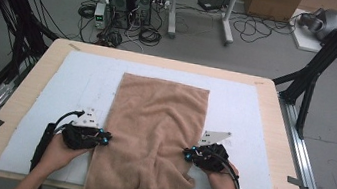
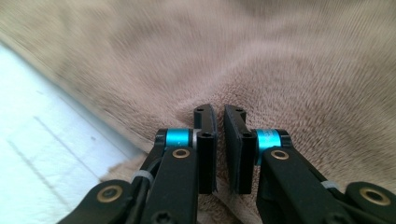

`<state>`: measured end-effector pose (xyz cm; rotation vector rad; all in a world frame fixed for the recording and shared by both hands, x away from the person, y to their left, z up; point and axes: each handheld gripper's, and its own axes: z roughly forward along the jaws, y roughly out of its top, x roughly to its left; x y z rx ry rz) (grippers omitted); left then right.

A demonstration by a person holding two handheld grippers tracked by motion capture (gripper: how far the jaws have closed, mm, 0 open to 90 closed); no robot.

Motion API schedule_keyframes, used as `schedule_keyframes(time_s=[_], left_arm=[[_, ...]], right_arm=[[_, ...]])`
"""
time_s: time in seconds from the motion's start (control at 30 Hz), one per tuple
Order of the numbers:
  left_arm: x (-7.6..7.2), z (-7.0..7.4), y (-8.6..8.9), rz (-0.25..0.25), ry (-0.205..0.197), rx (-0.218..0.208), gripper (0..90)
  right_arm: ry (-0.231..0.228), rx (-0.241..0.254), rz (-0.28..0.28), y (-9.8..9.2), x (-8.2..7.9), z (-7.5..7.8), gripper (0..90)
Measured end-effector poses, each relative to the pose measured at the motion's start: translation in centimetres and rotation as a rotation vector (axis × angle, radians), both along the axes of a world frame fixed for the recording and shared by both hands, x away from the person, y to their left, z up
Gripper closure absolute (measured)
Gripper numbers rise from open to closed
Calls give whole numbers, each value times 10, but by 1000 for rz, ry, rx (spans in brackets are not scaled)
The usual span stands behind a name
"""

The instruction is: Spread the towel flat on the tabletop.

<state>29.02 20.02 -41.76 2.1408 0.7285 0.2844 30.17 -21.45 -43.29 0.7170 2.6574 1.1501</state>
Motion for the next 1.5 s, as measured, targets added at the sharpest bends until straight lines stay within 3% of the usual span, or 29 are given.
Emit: schedule_keyframes(time_s=[0.13, 0.3, 0.37, 0.47, 0.6, 0.67, 0.77, 0.83, 0.93, 1.0, 1.1, 1.2, 1.37, 1.5], left_arm=[[12, 19, 5, 40, -25, -39, 839], [44, 31, 6, 127, -33, -50, 839], [63, 30, 6, 179, -9, -47, 839], [80, 24, 2, 211, 16, -25, 837], [93, 11, -3, 236, 65, 15, 783], [90, 13, 0, 226, 62, 19, 687], [79, 25, 9, 215, 34, -14, 592], [69, 33, 15, 198, 13, -42, 554], [50, 39, 18, 163, -24, -36, 526], [37, 38, 17, 141, -33, -29, 497], [16, 32, 12, 98, -45, -24, 485], [-2, 20, 7, 60, -53, 9, 461], [-23, 1, 3, 26, -36, 32, 426], [-30, -13, 1, -7, -12, 47, 478]], right_arm=[[-56, 2, -27, -5, 8, 25, 851], [-85, 26, -108, -16, 38, 47, 851], [-68, 35, -144, -21, 55, 47, 851], [-43, 22, -195, -24, 77, 39, 850], [-1, -46, -231, -18, 94, 19, 819], [10, -47, -236, -17, 95, 15, 768], [-29, -6, -228, -19, 86, 26, 682], [-61, 31, -219, -22, 75, 37, 641], [-88, 73, -176, -24, 52, 48, 604], [-105, 70, -142, -23, 35, 50, 588], [-95, 83, -98, -19, 13, 46, 548], [-82, 87, -38, -12, -6, 38, 520], [-39, 57, 36, 0, -28, 21, 491], [-4, 19, 78, 8, -37, 5, 495]])
